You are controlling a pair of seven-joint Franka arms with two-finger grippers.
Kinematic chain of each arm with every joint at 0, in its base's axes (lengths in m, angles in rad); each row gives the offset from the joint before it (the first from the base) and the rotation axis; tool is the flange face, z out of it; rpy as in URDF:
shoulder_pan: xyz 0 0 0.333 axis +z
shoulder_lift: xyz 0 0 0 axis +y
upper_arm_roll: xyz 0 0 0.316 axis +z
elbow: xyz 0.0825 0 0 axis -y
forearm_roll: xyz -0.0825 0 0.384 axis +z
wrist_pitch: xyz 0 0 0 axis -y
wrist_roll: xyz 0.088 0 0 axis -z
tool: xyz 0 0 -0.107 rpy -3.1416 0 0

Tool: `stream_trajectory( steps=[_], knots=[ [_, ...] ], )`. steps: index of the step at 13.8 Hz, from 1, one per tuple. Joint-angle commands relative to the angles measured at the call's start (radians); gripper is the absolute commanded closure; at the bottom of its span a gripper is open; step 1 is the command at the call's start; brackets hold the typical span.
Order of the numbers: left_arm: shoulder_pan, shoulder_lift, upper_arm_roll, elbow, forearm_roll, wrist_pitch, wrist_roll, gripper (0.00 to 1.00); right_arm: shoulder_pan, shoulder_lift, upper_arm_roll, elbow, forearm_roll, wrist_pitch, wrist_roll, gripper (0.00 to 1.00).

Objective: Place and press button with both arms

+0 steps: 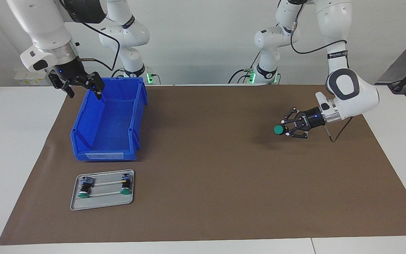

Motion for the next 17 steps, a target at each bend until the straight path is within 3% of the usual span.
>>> stream_trajectory(
  steps=[1, 9, 15, 17],
  knots=[
    [-0.007, -0.046, -0.005, -0.118, -0.137, 0.063, 0.112, 1.00, -0.008, -0.024, 0.004, -0.025, 0.019, 0.001, -0.009, 0.00],
    [-0.058, -0.040, -0.011, -0.242, -0.412, 0.111, 0.340, 1.00, -0.008, -0.024, 0.005, -0.025, 0.018, 0.001, -0.009, 0.00],
    [-0.089, 0.028, -0.011, -0.258, -0.600, 0.114, 0.506, 1.00, -0.008, -0.024, 0.004, -0.025, 0.018, 0.001, -0.009, 0.00],
    [-0.130, 0.045, -0.010, -0.252, -0.680, 0.186, 0.571, 1.00, -0.008, -0.024, 0.004, -0.025, 0.018, 0.001, -0.009, 0.00]
  ],
)
